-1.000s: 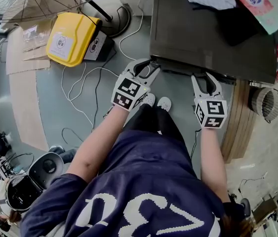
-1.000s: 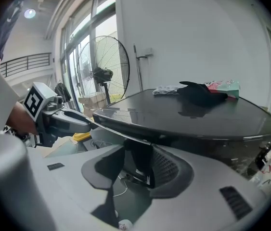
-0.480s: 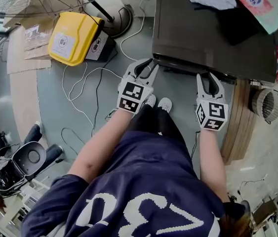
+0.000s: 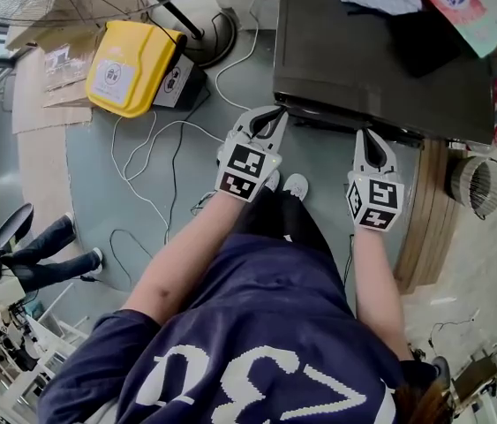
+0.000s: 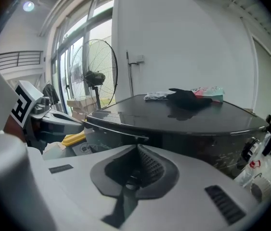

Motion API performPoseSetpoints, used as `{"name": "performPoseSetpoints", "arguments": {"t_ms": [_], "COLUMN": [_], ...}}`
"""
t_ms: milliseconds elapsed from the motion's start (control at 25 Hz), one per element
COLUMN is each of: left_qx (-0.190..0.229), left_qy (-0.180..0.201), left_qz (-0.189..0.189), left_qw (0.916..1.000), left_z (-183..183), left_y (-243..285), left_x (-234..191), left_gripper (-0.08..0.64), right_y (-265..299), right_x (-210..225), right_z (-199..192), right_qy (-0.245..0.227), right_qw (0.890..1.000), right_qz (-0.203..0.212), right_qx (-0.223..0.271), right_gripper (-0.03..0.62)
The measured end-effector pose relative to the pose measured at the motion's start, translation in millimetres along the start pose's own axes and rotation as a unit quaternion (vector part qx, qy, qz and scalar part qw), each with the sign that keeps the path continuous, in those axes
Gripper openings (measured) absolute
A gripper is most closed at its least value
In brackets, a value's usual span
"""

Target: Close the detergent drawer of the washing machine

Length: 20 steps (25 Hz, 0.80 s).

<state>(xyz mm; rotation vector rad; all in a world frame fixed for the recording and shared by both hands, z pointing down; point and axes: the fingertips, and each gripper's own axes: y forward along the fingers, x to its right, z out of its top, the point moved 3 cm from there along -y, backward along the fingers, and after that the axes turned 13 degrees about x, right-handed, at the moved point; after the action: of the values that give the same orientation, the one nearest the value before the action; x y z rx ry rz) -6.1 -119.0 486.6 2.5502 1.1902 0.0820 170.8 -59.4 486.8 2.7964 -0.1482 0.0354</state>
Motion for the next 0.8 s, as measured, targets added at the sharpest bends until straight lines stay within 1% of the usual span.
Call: {"name": "performPoseSetpoints", "arguments": {"t_ms": [200, 800], "left_qx": [0.002, 0.009], "left_qy": [-0.018, -0.03], "left_qz": [0.014, 0.027], "left_qw": [0.9997, 0.9991], "left_z": [-1.4, -0.6], "left_y": [0.7, 7.0], "left_x": [-3.8, -5.8], "left_gripper": [0.018, 0.017], "right_y": [4.9, 10.8], "right_x": [2.4, 5.4], "right_z": [0.1, -0.7], "right_qy": [0.006, 0.014], "right_qw": [1.0, 1.0], "right_qz": [-0.002, -0.02], "right_qx": [0.005, 0.006], "right_gripper": [0.017, 0.015]}}
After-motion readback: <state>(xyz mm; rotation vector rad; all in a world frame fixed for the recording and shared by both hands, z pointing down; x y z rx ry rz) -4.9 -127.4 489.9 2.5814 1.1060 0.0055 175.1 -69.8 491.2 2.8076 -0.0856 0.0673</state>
